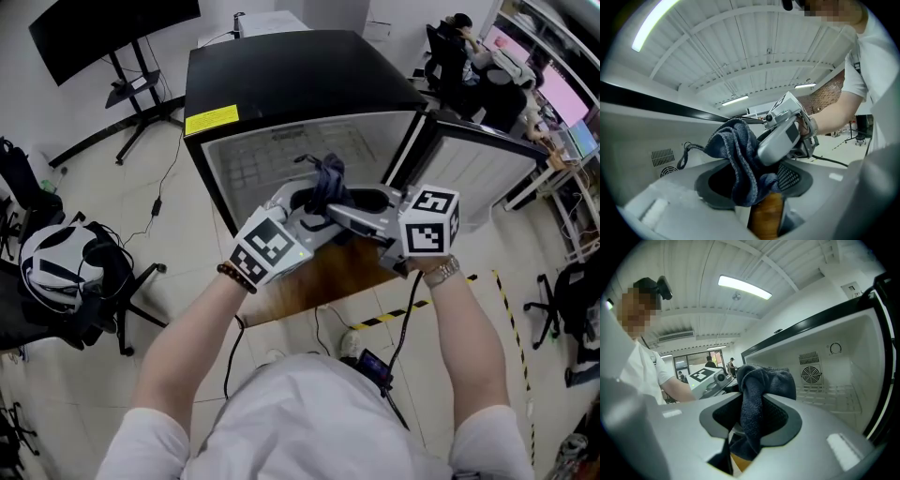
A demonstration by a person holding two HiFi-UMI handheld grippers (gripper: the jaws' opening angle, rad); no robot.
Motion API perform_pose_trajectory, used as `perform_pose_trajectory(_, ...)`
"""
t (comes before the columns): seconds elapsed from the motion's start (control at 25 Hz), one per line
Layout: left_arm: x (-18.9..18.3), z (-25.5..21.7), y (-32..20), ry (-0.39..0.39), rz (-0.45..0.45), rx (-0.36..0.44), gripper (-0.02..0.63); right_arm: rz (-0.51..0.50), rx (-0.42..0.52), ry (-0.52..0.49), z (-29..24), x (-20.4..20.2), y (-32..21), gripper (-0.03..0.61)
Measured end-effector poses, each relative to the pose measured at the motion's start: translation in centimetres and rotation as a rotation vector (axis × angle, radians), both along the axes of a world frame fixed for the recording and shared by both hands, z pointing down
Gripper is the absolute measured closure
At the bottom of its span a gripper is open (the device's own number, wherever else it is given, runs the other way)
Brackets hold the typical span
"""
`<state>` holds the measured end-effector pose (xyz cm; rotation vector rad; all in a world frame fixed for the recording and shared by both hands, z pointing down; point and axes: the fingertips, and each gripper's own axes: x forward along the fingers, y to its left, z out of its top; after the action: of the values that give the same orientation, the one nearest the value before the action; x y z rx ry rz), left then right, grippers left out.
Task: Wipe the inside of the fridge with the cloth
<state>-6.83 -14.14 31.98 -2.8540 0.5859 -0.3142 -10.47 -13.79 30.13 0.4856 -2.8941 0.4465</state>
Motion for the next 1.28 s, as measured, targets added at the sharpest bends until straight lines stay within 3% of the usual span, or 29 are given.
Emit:
perform_pose_trajectory(0.28,2.4,-0.5,-1.0,0.071,-0.051,-0.065,0.402,-0.054,0.002,0.029,-0.7,2.9,-0.4,0.411)
perform_pose_trajectory(0.32,2.6,-0.6,-1.4,0.081,-0.066,-0.072,0.421,-0.066,0.005,0.038,-0.8,3.2,-0.5,0.389)
perform_pose_trajectory(0.36,2.9,-0.6,-1.8,0.088,-0.081,-0.077,0.443,-0.08,0.01,0.05,-0.8,3.5,-0.5,0.325)
perform_pose_trajectory(0.48,3.8,-0.6,-2.7,0.093,-0.121,-0.073,0.458,-0.086,0.052,0.1,-0.7,4.5,-1.0,0.321)
perform_pose_trajectory(0.6,4.3,-0.7,-3.9,0.103,-0.175,-0.065,0.486,-0.019,0.108,0.129,-0.9,6.2,-2.4,0.318)
perform_pose_trajectory(0.96,3.9,-0.6,-10.7,0.106,-0.414,-0.069,0.491,0.144,0.177,0.14,0.1,10.9,-3.4,0.321)
perform_pose_trajectory(1.28,3.1,0.5,-16.9,0.068,-0.615,-0.074,0.491,0.253,0.254,0.137,-0.1,13.7,-3.3,0.464)
